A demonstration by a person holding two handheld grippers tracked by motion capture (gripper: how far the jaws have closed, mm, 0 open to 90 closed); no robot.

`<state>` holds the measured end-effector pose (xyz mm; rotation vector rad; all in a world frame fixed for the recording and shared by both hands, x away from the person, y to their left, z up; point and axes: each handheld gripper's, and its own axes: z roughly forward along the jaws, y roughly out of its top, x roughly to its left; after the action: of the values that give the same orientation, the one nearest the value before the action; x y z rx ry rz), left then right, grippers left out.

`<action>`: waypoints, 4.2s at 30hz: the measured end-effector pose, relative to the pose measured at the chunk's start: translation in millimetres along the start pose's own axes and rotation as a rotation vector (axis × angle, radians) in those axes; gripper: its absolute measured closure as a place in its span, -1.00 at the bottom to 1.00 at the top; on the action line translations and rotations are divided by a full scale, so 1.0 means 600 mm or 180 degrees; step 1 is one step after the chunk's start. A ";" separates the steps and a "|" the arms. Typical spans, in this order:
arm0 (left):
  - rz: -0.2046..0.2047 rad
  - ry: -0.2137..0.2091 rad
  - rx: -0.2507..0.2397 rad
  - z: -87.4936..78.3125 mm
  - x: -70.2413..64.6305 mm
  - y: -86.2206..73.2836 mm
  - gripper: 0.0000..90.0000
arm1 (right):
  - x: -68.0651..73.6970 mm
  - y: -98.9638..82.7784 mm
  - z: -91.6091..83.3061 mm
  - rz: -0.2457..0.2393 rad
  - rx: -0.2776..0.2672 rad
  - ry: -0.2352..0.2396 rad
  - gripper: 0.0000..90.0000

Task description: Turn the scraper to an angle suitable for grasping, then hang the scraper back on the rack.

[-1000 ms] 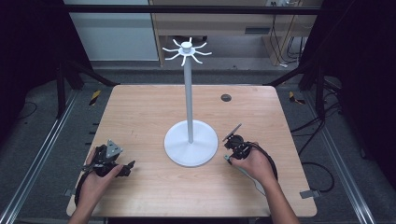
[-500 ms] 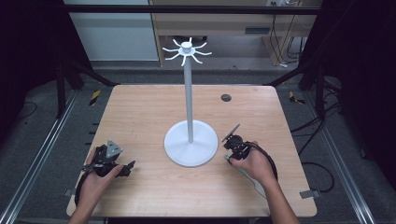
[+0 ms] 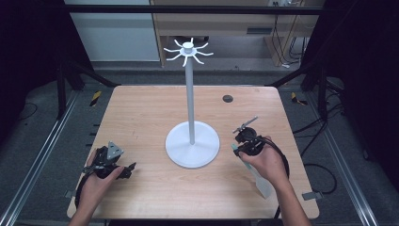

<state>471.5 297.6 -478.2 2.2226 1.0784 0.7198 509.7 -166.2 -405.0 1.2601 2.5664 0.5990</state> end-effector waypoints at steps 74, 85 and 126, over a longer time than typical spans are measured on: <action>-0.0047 0.0119 -0.0171 -0.010 0.005 0.000 -0.93 | 0.040 0.091 -0.235 0.0072 -0.2185 0.0002 0.65; -0.0032 0.0188 -0.0163 -0.010 0.008 -0.003 -0.93 | 0.055 0.109 -0.263 0.0040 -0.2340 0.0016 0.65; -0.0025 0.0155 -0.0073 -0.009 0.005 -0.004 -0.93 | 0.113 0.167 -0.326 -0.0150 -0.2737 0.0171 0.65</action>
<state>468.3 302.7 -475.2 2.1908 1.0962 0.7828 467.1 -108.2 -186.2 0.8623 1.9521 1.5102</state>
